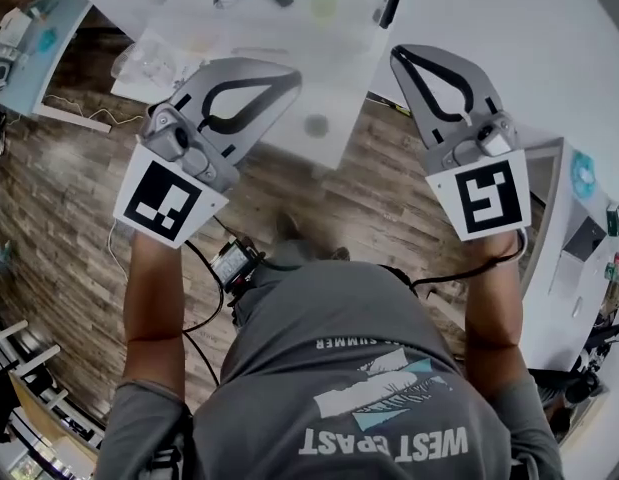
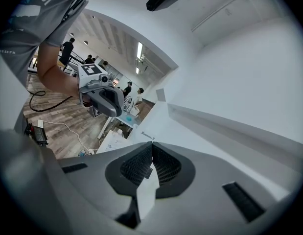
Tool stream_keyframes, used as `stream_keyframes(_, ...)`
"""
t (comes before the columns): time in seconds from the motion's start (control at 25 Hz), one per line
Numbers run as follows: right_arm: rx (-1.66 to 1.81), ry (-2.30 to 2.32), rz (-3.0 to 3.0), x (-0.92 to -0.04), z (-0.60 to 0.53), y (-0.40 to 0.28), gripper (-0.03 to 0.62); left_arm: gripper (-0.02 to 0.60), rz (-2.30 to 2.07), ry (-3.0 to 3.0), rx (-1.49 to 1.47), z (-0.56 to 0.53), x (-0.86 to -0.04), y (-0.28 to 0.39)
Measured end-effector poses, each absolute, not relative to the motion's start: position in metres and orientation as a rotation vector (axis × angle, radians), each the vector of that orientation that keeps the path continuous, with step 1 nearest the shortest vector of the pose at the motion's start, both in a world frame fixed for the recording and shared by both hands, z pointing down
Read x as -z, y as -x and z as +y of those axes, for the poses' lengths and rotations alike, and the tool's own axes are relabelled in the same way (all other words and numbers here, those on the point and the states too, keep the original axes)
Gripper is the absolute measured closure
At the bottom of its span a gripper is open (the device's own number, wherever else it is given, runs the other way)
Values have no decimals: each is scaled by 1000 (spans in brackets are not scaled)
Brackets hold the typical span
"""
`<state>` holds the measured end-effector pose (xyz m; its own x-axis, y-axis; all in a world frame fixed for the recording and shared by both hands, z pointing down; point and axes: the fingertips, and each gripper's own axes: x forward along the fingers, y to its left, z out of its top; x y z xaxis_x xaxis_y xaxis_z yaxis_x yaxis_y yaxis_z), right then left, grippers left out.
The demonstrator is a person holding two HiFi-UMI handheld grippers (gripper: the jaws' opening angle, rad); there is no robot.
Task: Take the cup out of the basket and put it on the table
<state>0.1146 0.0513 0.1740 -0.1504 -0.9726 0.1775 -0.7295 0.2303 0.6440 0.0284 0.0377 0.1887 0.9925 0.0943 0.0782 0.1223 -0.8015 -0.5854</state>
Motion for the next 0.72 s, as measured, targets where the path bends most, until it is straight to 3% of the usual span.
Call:
stream_keyframes(0.36, 514, -1573, -1909, -180, -19, -124, 582, 572, -192, 2524, 30, -33, -192, -35)
stream_keyframes(0.72, 455, -1526, -1985, -202, -77, -176, 582, 572, -122, 2558, 91, -82, -207, -78)
